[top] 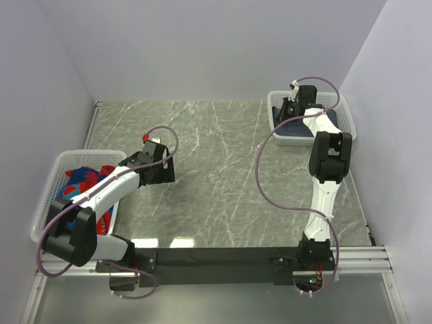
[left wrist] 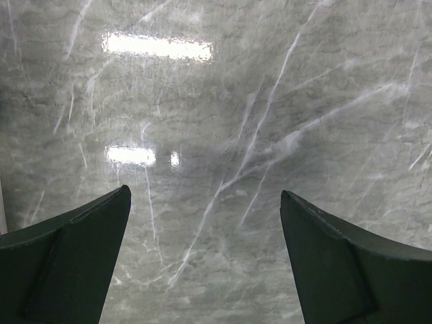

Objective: Fold and stack the towels
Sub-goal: Neatly place the folded towel into the bin

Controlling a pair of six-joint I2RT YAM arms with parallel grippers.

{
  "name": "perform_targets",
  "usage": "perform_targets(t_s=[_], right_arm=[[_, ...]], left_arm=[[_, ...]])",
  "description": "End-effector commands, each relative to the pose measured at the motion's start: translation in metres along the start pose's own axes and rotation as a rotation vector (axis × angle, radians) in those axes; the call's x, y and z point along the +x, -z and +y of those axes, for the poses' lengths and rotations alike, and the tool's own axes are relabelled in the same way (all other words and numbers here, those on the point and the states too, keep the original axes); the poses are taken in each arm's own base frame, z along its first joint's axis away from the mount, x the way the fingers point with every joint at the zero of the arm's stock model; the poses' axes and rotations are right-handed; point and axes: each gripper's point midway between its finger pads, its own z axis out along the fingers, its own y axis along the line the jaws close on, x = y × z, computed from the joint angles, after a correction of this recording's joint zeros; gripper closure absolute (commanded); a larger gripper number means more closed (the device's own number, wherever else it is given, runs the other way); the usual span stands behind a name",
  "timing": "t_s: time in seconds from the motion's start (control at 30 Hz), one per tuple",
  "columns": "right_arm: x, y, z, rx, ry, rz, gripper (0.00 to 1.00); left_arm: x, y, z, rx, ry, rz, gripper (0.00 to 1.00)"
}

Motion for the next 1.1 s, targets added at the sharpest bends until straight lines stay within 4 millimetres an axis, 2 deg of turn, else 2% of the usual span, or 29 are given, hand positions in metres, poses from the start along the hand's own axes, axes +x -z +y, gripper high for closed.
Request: perform_targets(t_s=[0.0, 0.13, 0.2, 0.23, 0.27, 0.37, 0.47, 0.73, 0.83, 0.9, 0.93, 1.0, 1.07], right_arm=[[-0.030, 0.030, 0.019, -0.023, 0.047, -0.083, 0.88], [-0.037, 0.039, 0.032, -0.070, 0.060, -0.096, 0.87], [-0.042, 0.042, 0.023, -0.012, 0.047, -0.122, 0.86], [-0.051, 0.049, 0.022, 0.007, 0.047, -0.155, 0.85], [-0.049, 0.049, 0.019, 0.029, 0.034, -0.162, 0.85], [-0.068, 0.057, 0.018, 0.054, 0.041, -0.227, 0.85], [-0.073, 0.051, 0.018, 0.050, 0.031, -0.224, 0.85], [-0.066, 0.023, 0.000, 0.092, -0.023, -0.213, 0.85], [-0.069, 0.014, 0.002, 0.068, -0.029, -0.212, 0.85], [-0.061, 0.003, 0.002, 0.049, -0.036, -0.184, 0.85], [-0.066, 0.003, 0.004, 0.043, -0.033, -0.190, 0.85], [-0.058, -0.005, 0.002, 0.035, -0.026, -0.157, 0.85], [-0.058, -0.007, 0.005, 0.012, -0.010, -0.150, 0.85]], left_arm=[[-0.023, 0.011, -0.009, 0.046, 0.009, -0.070, 0.02], [-0.022, 0.011, -0.009, 0.050, 0.007, -0.069, 0.03], [-0.023, 0.011, -0.009, 0.050, 0.009, -0.070, 0.03], [-0.022, 0.011, -0.009, 0.048, 0.008, -0.070, 0.03], [-0.023, 0.012, -0.009, 0.049, 0.008, -0.072, 0.02], [-0.023, 0.012, -0.008, 0.045, 0.008, -0.072, 0.03], [-0.023, 0.011, -0.009, 0.048, 0.006, -0.071, 0.03], [-0.021, 0.009, -0.009, 0.046, 0.004, -0.064, 0.03], [-0.022, 0.009, -0.009, 0.046, 0.001, -0.064, 0.03], [-0.022, 0.009, -0.008, 0.044, 0.004, -0.065, 0.03], [-0.021, 0.009, -0.009, 0.046, 0.001, -0.062, 0.03], [-0.022, 0.010, -0.009, 0.047, 0.002, -0.065, 0.03], [-0.021, 0.009, -0.009, 0.046, 0.003, -0.062, 0.03]])
